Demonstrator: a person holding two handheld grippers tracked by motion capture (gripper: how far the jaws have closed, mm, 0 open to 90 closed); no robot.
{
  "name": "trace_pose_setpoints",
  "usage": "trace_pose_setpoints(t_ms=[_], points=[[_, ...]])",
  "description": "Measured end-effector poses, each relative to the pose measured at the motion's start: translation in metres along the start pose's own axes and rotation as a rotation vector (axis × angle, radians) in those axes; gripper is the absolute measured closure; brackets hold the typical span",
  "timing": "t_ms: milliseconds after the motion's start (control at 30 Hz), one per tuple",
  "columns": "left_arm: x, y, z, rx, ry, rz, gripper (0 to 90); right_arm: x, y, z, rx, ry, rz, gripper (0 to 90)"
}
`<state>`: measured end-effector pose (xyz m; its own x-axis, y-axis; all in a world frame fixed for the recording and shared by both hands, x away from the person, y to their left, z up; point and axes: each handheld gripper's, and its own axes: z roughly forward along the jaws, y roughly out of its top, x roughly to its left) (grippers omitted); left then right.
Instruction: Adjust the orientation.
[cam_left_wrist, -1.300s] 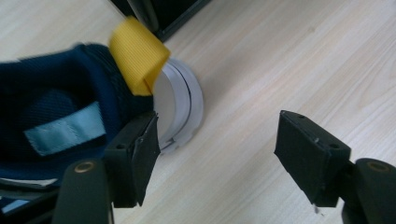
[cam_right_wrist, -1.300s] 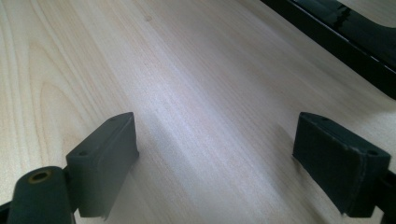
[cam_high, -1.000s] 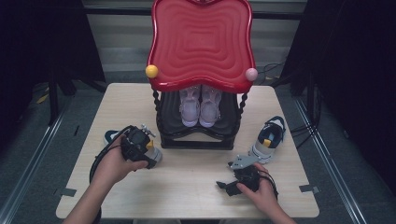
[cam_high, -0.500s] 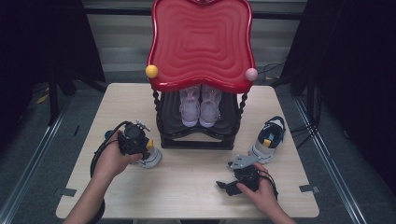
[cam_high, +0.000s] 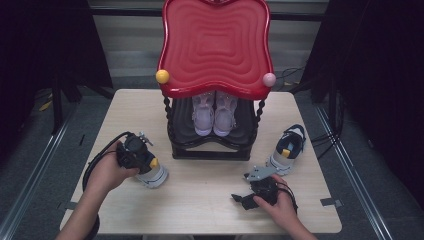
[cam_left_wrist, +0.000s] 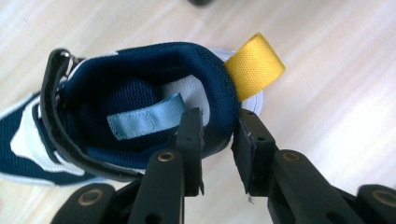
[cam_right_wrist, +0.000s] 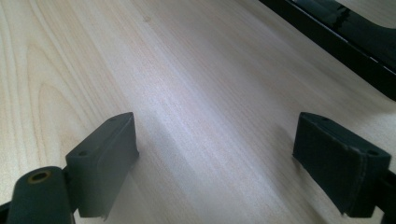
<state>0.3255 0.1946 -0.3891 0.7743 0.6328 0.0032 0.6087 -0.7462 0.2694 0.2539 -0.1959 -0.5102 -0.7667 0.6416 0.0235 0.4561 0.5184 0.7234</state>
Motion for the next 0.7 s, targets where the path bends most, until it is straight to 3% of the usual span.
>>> trace_pose_setpoints(t_ms=[67,167,267,333,467,600,700], points=[[-0.001,-0.004,-0.002,0.004,-0.020,-0.020,70.1,0.000,0.000,0.000,0.000,0.001,0.000,12.9],[0.000,-0.006,-0.002,-0.005,-0.044,-0.074,59.7,0.000,0.000,0.000,-0.002,0.002,-0.002,12.8],[0.000,0.000,0.002,-0.006,-0.026,-0.111,49.6,0.000,0.000,0.000,-0.002,0.002,-0.002,12.9],[0.000,0.005,0.006,-0.017,-0.037,-0.137,46.4,0.000,0.000,0.000,-0.002,0.002,-0.003,12.8],[0.000,0.015,0.015,0.044,-0.037,-0.129,50.1,-0.001,0.000,0.001,-0.002,0.004,-0.003,12.7],[-0.001,0.019,0.020,0.080,-0.061,-0.110,68.2,-0.001,0.000,0.001,-0.001,0.005,-0.003,12.7],[-0.002,0.019,0.018,0.116,-0.071,-0.087,70.1,-0.001,0.000,0.001,-0.002,0.005,-0.003,12.7]])
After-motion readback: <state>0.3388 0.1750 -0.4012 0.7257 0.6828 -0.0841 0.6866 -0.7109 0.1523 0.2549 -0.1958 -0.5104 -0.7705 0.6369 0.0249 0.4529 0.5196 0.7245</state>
